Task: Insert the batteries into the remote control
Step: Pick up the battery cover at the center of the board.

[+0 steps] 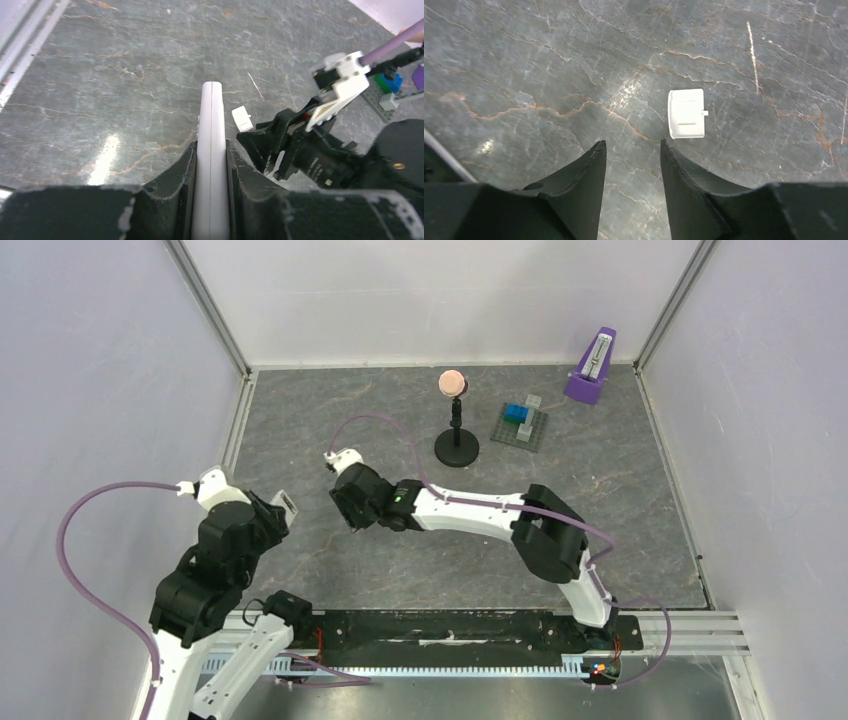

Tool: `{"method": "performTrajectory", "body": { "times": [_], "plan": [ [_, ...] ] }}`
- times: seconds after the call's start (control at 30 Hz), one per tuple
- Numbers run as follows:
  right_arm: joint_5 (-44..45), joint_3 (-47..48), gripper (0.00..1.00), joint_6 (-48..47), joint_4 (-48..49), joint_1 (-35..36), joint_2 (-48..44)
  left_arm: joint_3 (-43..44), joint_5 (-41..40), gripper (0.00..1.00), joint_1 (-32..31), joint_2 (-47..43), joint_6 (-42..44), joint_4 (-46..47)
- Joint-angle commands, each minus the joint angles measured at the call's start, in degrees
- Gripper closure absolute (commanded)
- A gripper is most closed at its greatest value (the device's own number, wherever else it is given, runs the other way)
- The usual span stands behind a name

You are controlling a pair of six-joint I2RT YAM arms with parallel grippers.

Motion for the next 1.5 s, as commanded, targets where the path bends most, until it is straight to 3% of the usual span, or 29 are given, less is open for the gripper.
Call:
{"method": "performTrajectory", "body": {
  "times": [0.0,0.33,0.67,0.93,1.27,1.4,1.47],
  "plan": [
    [6.1,7.1,0.52,-6.4,-3.4,2.1,5.1,2.6,-7.1,0.98,0.2,-2.0,-1.2,-2.6],
    [11.7,11.3,0.53,-9.7,-3.9,2.3,11.8,3.4,-6.4,0.98,0.2,-2.0,-1.4,-2.7],
    [12.2,11.8,0.64,-7.8,-4.4,1.1,15.0,1.9,-4.3,0.98,0.2,-2.9,-2.1,-2.3],
    [9.3,12.0,0.67,-9.2,-2.7,0.0,16.2,1.1,-2.2,0.98,0.1,-2.6,-2.5,-1.2],
    [6.0,10.7,0.81,-8.8,-2.3,-0.8,17.2,0.5,-1.7,0.98,0.1,-2.7,-3.1,-1.3],
    [3.9,9.4,1.00,-6.8,-2.4,-1.5,16.5,0.4,-1.3,0.98,0.1,-2.8,-3.2,-1.2],
    [2.5,7.8,1.00,-4.8,-1.7,-2.3,14.7,1.0,-0.2,0.98,0.1,-2.7,-3.5,-1.0]
  ]
}}
